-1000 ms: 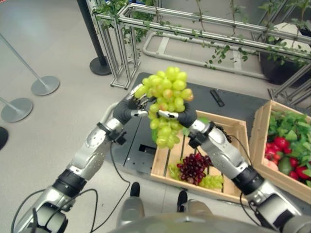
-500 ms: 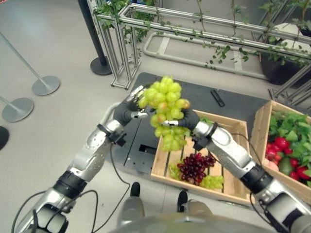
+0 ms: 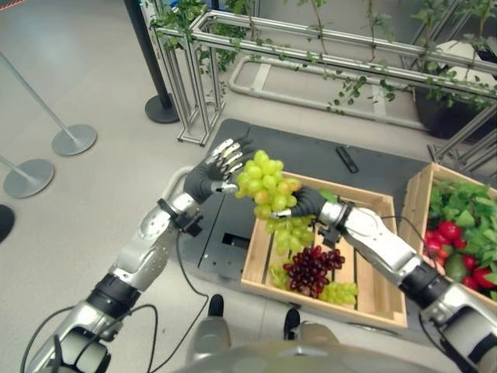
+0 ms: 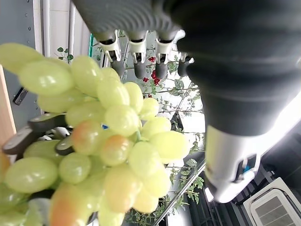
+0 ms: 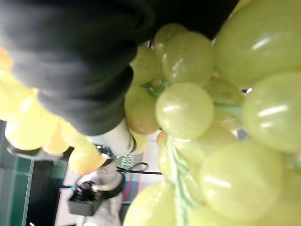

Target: Pick up the fruits from the basket on one side to the basket on the other side

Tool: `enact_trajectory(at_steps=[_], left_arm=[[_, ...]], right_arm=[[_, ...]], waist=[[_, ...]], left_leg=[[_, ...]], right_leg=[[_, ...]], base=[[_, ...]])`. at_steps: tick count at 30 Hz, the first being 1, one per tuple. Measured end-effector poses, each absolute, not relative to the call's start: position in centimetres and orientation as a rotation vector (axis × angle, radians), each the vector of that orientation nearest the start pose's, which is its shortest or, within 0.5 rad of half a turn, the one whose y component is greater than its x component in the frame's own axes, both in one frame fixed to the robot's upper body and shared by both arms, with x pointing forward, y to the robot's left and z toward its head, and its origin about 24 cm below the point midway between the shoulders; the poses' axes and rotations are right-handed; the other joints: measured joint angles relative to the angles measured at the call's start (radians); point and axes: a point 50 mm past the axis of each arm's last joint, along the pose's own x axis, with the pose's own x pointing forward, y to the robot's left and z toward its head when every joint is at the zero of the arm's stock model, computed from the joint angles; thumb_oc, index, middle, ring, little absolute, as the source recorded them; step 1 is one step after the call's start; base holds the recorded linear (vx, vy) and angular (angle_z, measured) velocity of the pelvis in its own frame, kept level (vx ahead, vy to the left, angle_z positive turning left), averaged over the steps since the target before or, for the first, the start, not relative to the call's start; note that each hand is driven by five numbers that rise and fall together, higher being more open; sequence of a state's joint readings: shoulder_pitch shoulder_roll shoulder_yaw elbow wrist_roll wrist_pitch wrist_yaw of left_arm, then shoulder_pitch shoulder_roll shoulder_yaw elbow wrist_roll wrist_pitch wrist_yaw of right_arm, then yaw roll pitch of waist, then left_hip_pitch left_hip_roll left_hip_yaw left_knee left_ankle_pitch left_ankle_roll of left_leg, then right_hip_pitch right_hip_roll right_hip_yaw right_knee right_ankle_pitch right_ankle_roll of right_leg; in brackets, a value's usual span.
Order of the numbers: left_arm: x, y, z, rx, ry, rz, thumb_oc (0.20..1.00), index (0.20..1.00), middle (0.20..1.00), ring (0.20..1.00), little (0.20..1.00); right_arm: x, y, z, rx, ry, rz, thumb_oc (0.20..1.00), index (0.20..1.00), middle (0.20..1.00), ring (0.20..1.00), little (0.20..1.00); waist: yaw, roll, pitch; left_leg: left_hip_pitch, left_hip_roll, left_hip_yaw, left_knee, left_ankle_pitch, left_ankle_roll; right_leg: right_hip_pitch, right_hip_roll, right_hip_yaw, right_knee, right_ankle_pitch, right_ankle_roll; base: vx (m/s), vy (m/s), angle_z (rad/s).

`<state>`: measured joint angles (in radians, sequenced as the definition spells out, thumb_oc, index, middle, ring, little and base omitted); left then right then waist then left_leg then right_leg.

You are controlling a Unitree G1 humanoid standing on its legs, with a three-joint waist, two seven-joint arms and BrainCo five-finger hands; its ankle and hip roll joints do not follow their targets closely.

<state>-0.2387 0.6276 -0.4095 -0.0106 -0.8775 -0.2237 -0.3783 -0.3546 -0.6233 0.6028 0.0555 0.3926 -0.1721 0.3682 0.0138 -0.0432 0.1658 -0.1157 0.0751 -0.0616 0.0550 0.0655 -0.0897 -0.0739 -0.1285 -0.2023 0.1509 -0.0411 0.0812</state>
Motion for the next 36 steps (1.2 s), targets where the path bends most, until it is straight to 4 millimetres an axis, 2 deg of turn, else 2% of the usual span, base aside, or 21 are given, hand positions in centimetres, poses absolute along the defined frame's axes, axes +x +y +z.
enact_trajectory(at_steps=[7, 13, 16, 20, 26, 32, 36], left_arm=[[27.0, 15.1, 10.9, -0.210, -0.209, -0.764, 1.000, 1.000, 1.000, 1.000, 1.000], [27.0, 16.6, 11.4, -0.073, -0.189, -0.771, 1.000, 1.000, 1.000, 1.000, 1.000], [27.3, 18.3, 13.0, 0.162, -0.169, -0.805, 1.000, 1.000, 1.000, 1.000, 1.000], [27.8, 18.9, 15.2, 0.333, -0.190, -0.847, 1.000, 1.000, 1.000, 1.000, 1.000], [28.0, 18.7, 17.9, 0.450, -0.251, -0.891, 1.000, 1.000, 1.000, 1.000, 1.000], [28.0, 18.9, 18.4, 0.477, -0.255, -0.901, 1.000, 1.000, 1.000, 1.000, 1.000], [28.0, 18.5, 18.5, 0.493, -0.248, -0.925, 1.000, 1.000, 1.000, 1.000, 1.000]], right_arm=[[26.8, -10.3, 8.0, -0.352, -0.105, 1.006, 0.200, 0.200, 0.200, 0.200, 0.200], [27.4, -10.7, 9.0, -0.457, -0.099, 1.078, 0.200, 0.200, 0.200, 0.200, 0.200], [27.8, -11.3, 9.6, -0.414, -0.060, 1.097, 0.200, 0.200, 0.200, 0.200, 0.200], [27.9, -11.6, 9.8, -0.311, -0.017, 1.101, 0.200, 0.200, 0.200, 0.200, 0.200], [28.4, -11.5, 10.9, -0.218, -0.019, 1.112, 0.200, 0.200, 0.200, 0.200, 0.200], [28.5, -11.4, 11.2, -0.095, -0.003, 1.110, 0.200, 0.200, 0.200, 0.200, 0.200], [28.5, -10.9, 11.3, -0.100, 0.008, 1.130, 0.200, 0.200, 0.200, 0.200, 0.200]], waist=[[0.000, 0.000, -0.001], [0.001, 0.000, -0.014], [0.001, 0.000, -0.016], [0.000, -0.003, -0.020], [0.000, -0.002, -0.024], [0.000, -0.003, -0.025], [-0.001, -0.003, -0.025]], left_leg=[[0.000, -0.001, 0.000, 0.000, 0.000, 0.000], [0.001, -0.001, 0.001, -0.002, 0.000, 0.000], [0.001, 0.001, 0.001, -0.004, 0.000, 0.000], [0.000, -0.001, 0.001, -0.005, 0.001, 0.000], [0.001, -0.005, 0.003, -0.005, 0.001, 0.000], [0.002, -0.007, 0.004, -0.006, 0.001, -0.001], [0.003, -0.006, 0.004, -0.006, 0.001, -0.001]], right_leg=[[0.000, 0.000, 0.000, 0.000, 0.000, 0.000], [0.001, -0.001, 0.000, -0.001, 0.000, 0.000], [0.000, 0.000, 0.000, -0.001, 0.000, 0.000], [0.001, 0.002, 0.000, -0.007, 0.001, 0.001], [0.003, 0.002, 0.000, -0.011, 0.003, 0.003], [0.005, 0.002, 0.000, -0.016, 0.003, 0.003], [0.005, 0.002, 0.001, -0.016, 0.003, 0.003]], base=[[0.00, 0.000, 0.00], [0.00, 0.000, 0.00], [0.00, 0.000, 0.00], [0.00, 0.000, 0.00], [0.00, 0.000, 0.00], [0.00, 0.000, 0.00], [0.00, 0.000, 0.00]])
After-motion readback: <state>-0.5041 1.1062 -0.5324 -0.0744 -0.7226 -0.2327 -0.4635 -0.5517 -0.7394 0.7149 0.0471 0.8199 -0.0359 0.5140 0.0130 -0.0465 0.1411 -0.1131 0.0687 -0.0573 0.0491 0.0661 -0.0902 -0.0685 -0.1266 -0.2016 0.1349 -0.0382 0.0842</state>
